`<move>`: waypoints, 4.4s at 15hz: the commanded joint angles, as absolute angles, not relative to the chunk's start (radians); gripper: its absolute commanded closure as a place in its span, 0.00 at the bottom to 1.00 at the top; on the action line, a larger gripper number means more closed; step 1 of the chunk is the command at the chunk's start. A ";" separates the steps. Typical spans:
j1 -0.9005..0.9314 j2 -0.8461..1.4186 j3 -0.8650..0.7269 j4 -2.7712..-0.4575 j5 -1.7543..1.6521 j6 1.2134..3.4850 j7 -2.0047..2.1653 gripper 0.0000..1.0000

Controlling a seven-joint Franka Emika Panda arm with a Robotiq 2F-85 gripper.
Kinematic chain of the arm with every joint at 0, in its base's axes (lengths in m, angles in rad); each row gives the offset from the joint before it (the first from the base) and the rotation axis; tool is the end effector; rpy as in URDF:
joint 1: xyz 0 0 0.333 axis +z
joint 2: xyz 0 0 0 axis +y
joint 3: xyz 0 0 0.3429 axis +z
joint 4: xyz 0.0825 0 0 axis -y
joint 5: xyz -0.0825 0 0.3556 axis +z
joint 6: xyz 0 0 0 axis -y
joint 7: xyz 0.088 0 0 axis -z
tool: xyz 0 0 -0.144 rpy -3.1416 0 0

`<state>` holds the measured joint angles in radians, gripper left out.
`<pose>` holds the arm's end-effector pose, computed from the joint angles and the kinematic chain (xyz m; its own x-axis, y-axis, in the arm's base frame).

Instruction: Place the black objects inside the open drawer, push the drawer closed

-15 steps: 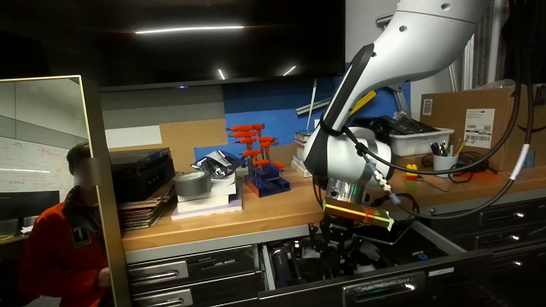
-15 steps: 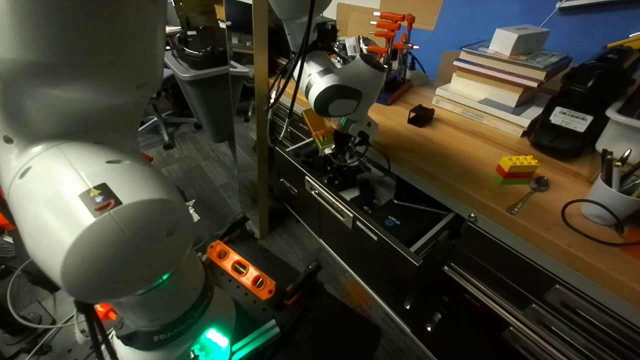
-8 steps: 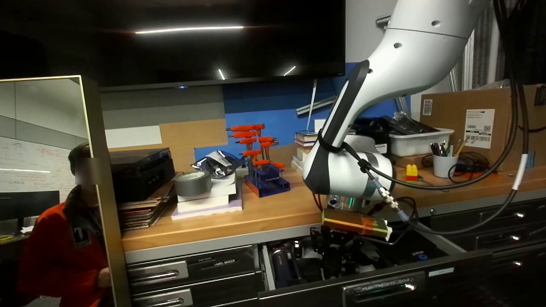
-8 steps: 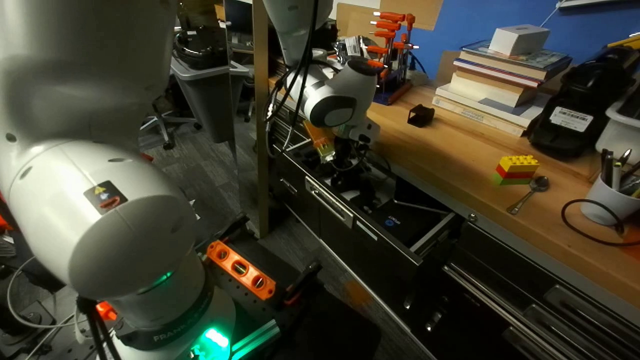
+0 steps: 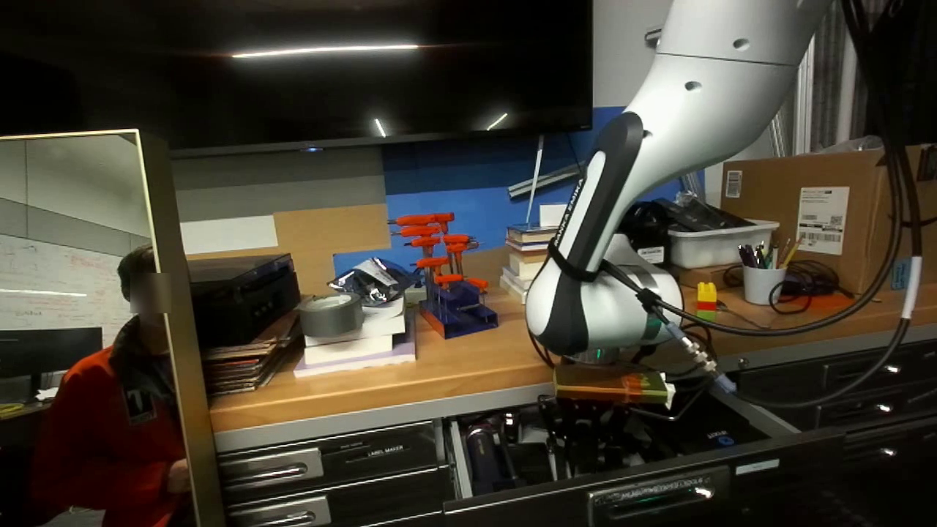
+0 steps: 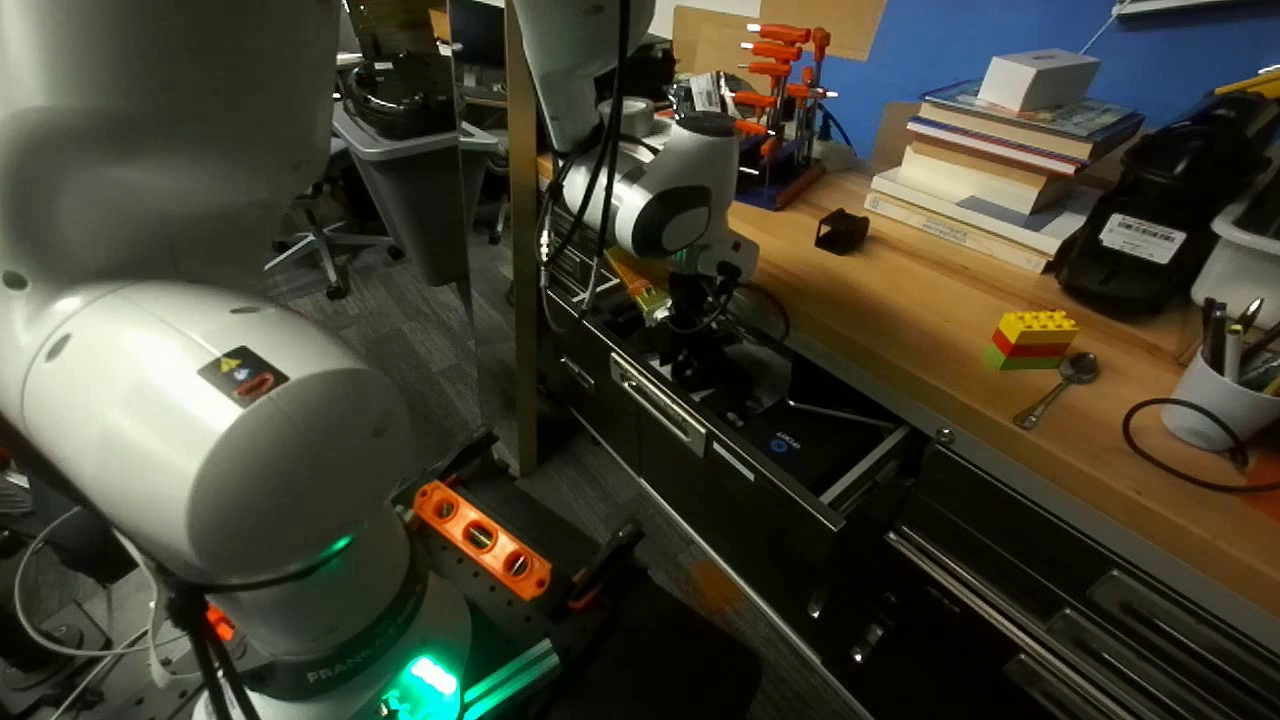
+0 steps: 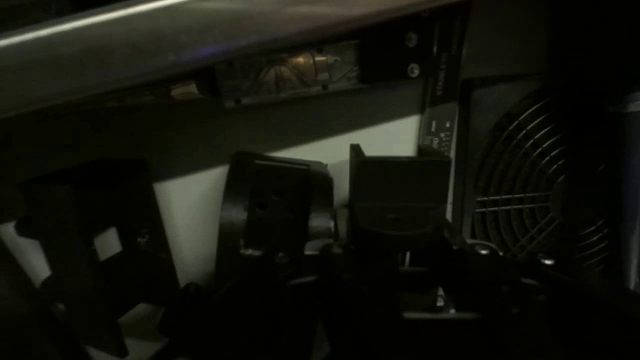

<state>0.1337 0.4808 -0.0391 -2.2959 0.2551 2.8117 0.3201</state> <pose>0.5263 0.0398 0.1552 0.8957 -0.4447 0.0044 -0.4431 -0.8931 -0.0779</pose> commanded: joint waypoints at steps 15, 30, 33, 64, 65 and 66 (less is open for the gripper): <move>0.181 0.232 -0.094 -2.287 0.077 2.589 0.475 0.00; 0.064 0.428 -0.119 -1.778 -0.137 2.434 0.411 0.00; 0.019 0.534 -0.125 -1.649 -0.117 2.420 0.324 0.00; -0.121 0.909 -0.037 -1.057 0.040 1.954 0.051 0.75; -0.121 0.881 -0.032 -1.093 0.044 1.949 0.049 0.75; -0.117 0.860 -0.033 -1.122 0.043 1.944 0.053 0.75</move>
<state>-0.1206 0.9172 -0.0342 -1.0612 0.0263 1.9799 0.0436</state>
